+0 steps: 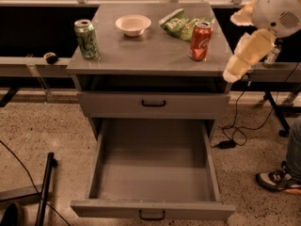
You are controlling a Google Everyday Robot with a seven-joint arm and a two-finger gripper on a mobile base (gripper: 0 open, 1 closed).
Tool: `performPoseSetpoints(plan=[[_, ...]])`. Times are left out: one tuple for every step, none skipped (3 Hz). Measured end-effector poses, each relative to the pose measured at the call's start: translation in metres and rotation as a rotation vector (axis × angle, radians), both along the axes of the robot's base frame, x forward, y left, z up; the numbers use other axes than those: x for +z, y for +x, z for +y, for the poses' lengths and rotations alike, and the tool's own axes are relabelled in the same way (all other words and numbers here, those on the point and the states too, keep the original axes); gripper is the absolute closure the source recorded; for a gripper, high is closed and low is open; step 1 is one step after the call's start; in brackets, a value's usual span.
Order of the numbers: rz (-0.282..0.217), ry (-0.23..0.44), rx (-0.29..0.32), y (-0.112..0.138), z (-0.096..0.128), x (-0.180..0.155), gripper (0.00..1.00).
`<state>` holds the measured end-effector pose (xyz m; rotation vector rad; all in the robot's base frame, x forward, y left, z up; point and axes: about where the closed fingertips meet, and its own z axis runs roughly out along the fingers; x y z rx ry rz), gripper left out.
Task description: Place coke can into middle drawer
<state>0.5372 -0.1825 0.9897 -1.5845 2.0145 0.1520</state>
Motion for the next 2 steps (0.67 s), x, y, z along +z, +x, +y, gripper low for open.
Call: performPoseSetpoints(plan=[[-0.087,0.145,0.001,0.050,0.013,0.022,0.00],[-0.133,0.252,-0.034,0.103,0.027,0.025,0.00]])
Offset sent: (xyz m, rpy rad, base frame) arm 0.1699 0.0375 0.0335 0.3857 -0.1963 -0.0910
